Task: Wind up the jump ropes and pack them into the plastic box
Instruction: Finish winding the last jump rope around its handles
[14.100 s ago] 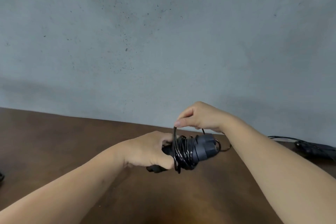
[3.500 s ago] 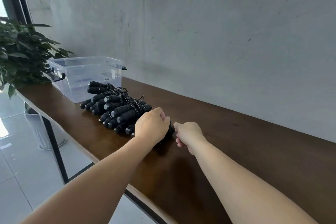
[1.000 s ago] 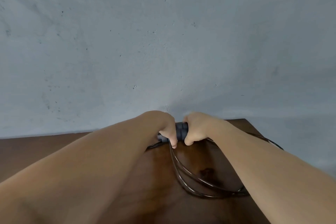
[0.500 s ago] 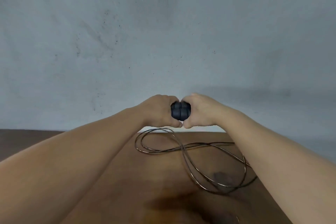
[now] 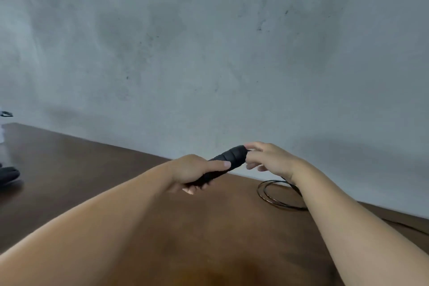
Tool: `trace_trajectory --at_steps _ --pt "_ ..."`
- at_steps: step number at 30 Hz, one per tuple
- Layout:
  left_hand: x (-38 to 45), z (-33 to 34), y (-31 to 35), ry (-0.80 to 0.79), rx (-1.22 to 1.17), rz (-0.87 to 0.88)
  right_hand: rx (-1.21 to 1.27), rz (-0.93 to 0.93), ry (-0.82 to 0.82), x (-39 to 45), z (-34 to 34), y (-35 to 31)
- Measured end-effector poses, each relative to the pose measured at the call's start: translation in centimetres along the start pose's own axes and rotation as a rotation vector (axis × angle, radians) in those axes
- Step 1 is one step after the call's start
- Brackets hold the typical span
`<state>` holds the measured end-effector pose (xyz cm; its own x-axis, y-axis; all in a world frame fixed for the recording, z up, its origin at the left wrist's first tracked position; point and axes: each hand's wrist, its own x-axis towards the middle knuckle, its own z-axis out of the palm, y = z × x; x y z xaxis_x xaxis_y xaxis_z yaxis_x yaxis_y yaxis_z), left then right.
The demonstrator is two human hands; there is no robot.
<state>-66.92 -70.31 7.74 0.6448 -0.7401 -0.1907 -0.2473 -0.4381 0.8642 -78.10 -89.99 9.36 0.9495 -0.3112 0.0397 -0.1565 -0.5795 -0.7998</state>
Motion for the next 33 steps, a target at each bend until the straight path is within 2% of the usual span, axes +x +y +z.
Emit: trace_trajectory --at_steps 4,10,14,20,22,26,28,33 --pt "-3.1 -4.7 -3.9 0.06 -0.35 -0.057 0.124 -0.038 0.248 1.6 6.3 -1.9" --pt "-6.3 -11.0 -7.5 0.001 -0.547 -0.002 0.196 -0.097 0.466 3.9 17.0 -5.5" --pt "-7.2 -13.1 -8.9 -0.026 -0.691 0.057 0.332 -0.037 0.46 4.2 23.2 -8.1" --pt "-7.3 -16.1 -11.3 -0.035 -0.821 0.054 -0.081 0.008 0.22 4.7 30.8 -11.5" --pt "-7.3 -17.3 -12.2 -0.032 -0.754 0.042 -0.25 -0.005 0.163 4.6 32.1 -12.7" --pt "-7.3 -19.7 -14.8 0.01 -0.515 0.028 -0.277 -0.028 0.084 4.1 33.7 -13.7" --pt "-7.2 -20.8 -16.2 0.015 -0.409 0.045 -0.366 -0.03 0.014 4.2 34.2 -14.3" --pt "-6.8 -25.1 -20.1 0.16 0.193 0.094 -0.506 -0.052 -0.112 4.7 32.4 -16.0"
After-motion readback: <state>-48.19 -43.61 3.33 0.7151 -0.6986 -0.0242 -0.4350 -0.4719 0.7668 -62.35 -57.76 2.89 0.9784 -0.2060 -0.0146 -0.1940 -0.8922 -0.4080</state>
